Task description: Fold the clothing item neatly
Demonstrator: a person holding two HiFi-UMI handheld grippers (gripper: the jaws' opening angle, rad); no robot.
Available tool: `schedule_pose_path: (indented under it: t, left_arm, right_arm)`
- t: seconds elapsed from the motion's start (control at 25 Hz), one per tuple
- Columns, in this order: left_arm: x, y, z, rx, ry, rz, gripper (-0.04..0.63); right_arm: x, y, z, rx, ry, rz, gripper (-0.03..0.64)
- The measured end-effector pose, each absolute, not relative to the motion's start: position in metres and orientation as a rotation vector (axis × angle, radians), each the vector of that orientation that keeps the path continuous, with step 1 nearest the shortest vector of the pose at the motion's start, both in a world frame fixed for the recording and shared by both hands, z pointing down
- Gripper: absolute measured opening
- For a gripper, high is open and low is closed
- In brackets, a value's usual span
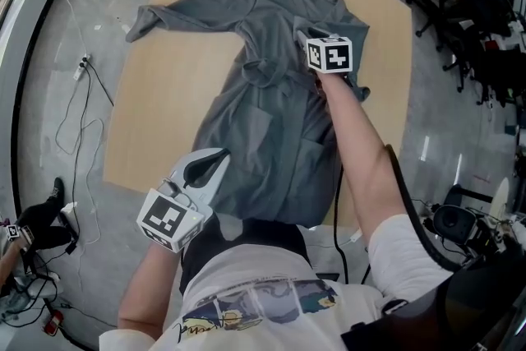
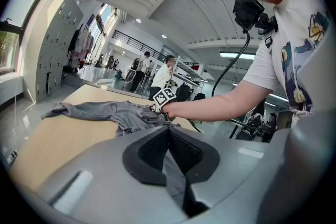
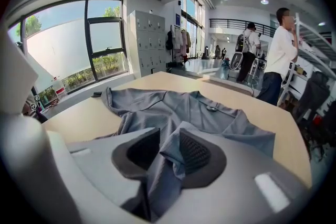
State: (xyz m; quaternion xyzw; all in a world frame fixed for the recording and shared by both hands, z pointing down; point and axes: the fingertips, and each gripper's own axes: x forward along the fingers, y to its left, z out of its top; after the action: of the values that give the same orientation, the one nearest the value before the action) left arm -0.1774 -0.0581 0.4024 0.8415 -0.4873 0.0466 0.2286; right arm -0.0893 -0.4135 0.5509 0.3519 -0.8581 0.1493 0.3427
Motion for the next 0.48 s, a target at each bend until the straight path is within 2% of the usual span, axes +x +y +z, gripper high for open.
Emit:
schedule_pose_path:
  t: [0.48]
  left_arm:
    - [-0.258,-0.066,0.41,2.339,-1.408,0.213,0.003]
  right_arm:
    - [-0.095,-0.344,0.489,0.942,-2.296,0.319,0.104]
